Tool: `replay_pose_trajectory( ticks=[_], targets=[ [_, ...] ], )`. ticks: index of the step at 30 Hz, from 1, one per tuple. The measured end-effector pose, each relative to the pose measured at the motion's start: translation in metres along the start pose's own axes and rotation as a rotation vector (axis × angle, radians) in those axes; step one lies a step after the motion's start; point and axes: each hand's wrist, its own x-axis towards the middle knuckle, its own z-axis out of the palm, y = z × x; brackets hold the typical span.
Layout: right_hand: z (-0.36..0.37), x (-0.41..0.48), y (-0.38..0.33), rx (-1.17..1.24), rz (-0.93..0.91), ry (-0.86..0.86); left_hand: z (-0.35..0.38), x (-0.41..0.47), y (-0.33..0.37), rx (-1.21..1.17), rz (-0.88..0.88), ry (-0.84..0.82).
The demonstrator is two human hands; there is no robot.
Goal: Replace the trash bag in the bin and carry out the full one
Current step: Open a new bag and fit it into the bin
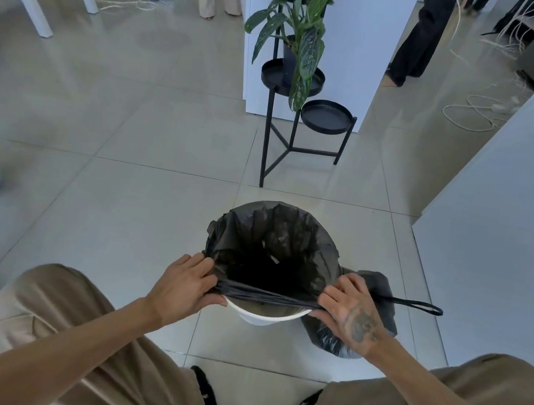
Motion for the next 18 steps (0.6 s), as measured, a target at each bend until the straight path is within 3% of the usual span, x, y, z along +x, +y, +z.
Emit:
replay_pose_trajectory(
  ticks=[4, 10, 13, 18],
  targets=[
    [-0.01, -0.005, -0.009, 0.026, 0.097, -0.031, -0.006, -0.006, 0.014, -0.012, -0.12, -0.065],
    [-0.024, -0.012, -0.03, 0.274, 0.315, -0.17, -0.017, -0.012, 0.042, -0.34, -0.569, -0.328],
    [-0.032, -0.002, -0.038, 0.428, 0.48, -0.234, -0.022, -0.002, 0.049, -0.563, -0.858, -0.328],
    [-0.031, 0.007, -0.052, 0.536, 0.736, -0.285, -0.012, 0.003, 0.067, -0.654, -1.091, -0.204]
  ],
)
